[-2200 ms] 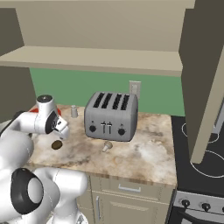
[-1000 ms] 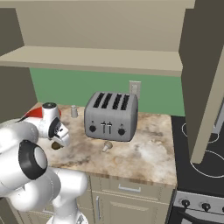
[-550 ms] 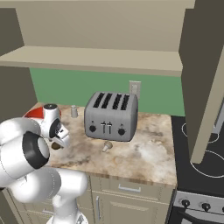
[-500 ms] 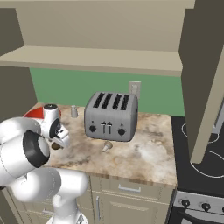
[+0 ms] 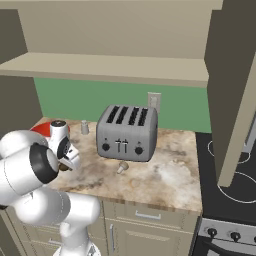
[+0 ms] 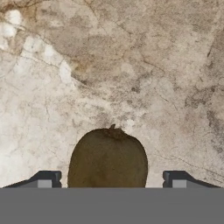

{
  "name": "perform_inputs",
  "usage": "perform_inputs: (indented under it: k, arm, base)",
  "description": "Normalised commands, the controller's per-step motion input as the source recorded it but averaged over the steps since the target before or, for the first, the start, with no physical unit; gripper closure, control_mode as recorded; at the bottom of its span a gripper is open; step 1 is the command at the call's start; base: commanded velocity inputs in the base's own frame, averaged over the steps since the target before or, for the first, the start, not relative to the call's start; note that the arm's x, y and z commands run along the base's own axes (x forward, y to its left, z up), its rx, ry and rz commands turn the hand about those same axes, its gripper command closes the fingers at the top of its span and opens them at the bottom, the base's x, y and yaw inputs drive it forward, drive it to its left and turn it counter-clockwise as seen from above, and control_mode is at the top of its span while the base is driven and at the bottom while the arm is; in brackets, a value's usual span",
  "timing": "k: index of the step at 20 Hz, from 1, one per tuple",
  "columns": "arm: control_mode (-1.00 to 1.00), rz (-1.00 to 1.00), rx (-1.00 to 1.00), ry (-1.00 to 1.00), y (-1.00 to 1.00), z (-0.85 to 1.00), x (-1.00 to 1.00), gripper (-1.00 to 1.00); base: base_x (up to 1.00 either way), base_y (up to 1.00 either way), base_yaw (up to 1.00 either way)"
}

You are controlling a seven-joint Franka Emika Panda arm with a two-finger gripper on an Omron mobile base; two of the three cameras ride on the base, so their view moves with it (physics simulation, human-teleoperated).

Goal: Pick both bowls and place them on the counter. Then place the mushroom in one bowl and place the kiwi in the other bowl.

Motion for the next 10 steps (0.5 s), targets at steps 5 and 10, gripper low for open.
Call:
perform_inputs:
  k: [5,10]
  arm:
    - [-1.0,-0.01,0.0,0.0,0.0,-0.07,0.0,1.0]
    - [-1.0,0.0,0.0,0.0,-0.02,-0.01,-0.03,1.0]
  base:
    - [0.0,0.0,0.0]
    - [0.0,0.0,0.0]
